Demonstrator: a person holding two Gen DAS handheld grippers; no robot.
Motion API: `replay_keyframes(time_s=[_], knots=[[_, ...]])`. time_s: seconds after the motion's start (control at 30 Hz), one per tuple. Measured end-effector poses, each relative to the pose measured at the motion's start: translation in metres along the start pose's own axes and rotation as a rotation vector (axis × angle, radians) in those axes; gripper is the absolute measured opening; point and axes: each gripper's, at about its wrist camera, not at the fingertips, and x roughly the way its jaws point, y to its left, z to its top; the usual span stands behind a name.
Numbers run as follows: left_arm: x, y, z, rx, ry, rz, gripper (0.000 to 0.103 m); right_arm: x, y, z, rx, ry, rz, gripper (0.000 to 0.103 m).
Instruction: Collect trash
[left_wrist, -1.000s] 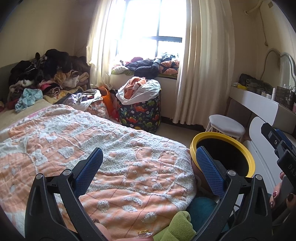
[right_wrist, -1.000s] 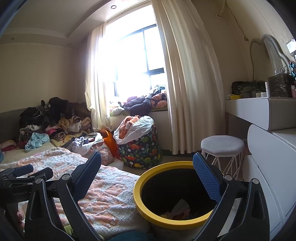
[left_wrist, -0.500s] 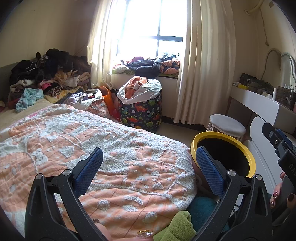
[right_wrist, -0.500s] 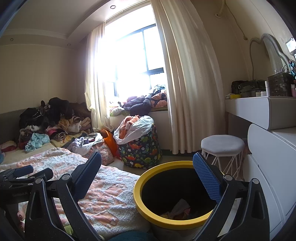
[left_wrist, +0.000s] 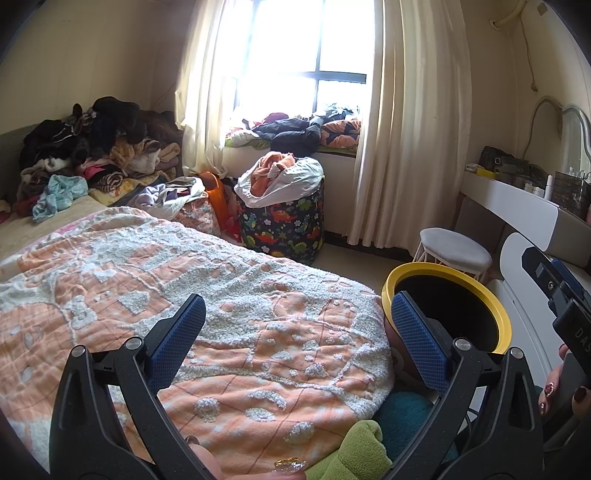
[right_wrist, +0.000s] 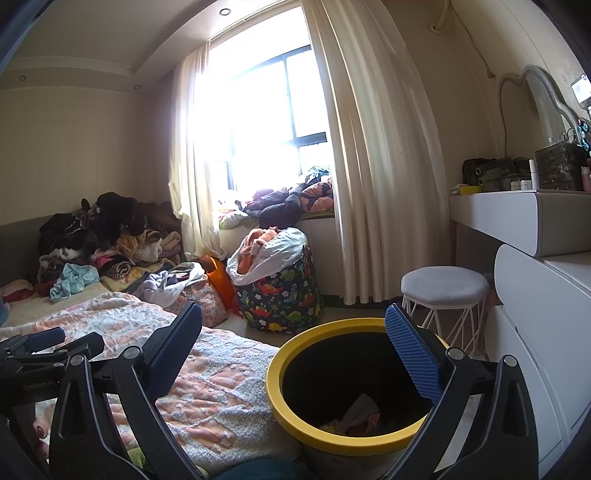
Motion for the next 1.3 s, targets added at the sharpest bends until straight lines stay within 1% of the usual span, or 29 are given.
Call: replay_keyframes(time_s=[0.77,1.0,1.07,1.17,1.23,1.3], knots=[[0.0,0.0,0.0,-0.006,0.005,0.0,0.093,-0.001,0.0,-0.002,0.006,0.004,-0.006,0.096],[-0.001,0.004,-0.006,-0.026,0.018,0.013,0.093,-0.002,0.003,-0.005,0.002,0.008,-0.014,0.096],[-0.001,0.008,-0.006,-0.049,0.029,0.035,0.093,-0.004,0.007,-0.004,-0.005,0.001,-0.01,0.096],[-0.004,0.022,0.001,-0.099,0.037,0.069,0.093,-0.004,0.02,0.007,-0.018,-0.009,0.021,0.096],[-0.009,0.04,0.005,-0.131,0.045,0.102,0.093,0.002,0.037,0.019,-0.016,0.021,0.101,0.096],[-0.02,0.068,0.006,-0.168,0.053,0.159,0.093,0.01,0.066,0.032,-0.036,0.046,0.191,0.097]])
